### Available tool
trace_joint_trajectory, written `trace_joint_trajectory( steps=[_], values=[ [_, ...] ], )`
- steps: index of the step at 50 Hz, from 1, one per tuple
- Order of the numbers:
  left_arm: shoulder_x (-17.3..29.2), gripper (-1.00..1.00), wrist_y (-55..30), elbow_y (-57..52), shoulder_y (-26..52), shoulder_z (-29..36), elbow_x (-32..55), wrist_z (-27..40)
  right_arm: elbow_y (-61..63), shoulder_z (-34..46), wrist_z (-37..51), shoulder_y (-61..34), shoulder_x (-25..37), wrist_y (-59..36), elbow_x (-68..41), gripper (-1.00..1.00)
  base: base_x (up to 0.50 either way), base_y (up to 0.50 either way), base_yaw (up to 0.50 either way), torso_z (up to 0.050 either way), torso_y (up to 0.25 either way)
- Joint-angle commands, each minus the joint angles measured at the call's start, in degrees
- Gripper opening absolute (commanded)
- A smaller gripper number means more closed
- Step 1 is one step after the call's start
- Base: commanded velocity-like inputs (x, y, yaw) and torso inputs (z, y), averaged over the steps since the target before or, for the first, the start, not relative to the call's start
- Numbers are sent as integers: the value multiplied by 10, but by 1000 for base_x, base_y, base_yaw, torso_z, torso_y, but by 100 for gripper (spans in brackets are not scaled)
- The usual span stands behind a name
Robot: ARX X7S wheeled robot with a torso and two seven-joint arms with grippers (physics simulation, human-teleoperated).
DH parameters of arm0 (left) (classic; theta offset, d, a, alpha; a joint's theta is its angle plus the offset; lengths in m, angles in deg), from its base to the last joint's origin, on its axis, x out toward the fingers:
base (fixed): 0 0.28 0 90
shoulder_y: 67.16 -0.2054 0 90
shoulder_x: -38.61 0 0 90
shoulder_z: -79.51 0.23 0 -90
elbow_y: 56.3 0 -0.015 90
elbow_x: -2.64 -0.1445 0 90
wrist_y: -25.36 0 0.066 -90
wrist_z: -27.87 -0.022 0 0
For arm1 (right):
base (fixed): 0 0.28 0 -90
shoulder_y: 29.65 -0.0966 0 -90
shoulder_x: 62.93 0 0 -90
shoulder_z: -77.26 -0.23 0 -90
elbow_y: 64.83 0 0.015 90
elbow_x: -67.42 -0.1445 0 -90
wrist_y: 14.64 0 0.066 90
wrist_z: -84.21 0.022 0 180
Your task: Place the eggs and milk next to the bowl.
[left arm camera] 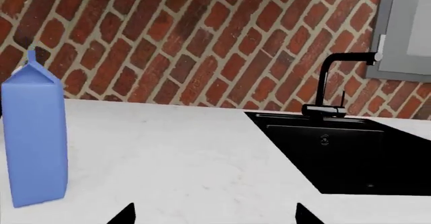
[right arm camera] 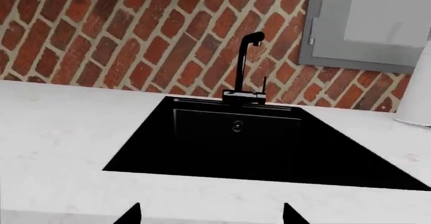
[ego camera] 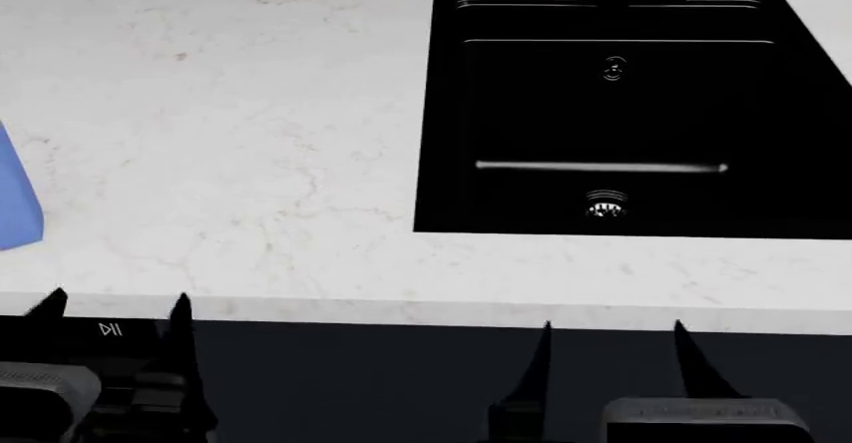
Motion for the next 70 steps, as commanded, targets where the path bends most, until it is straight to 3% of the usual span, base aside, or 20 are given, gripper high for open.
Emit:
trace_joint_trajectory(
  steps=[1,11,22,31,70],
  values=[
    [20,100,-139,-76,113,-28,66,22,133,-41,0,-72,49,-157,-27,100,0,0,0,0,0],
    [43,100,-267,-93,247,-81,159,33,206,-98,-9,-157,92,-298,-69,100,0,0,0,0,0],
    [77,100,-300,-75,339,-83,164,31,251,-123,-21,-298,143,-466,-110,100,0,0,0,0,0],
    [81,100,-298,-84,333,-84,167,32,249,-115,-18,-292,146,-460,-107,100,0,37,0,0,0],
    [95,100,-276,-86,305,-76,164,31,231,-79,-17,-298,155,-457,-112,100,0,500,0,0,0]
  ],
)
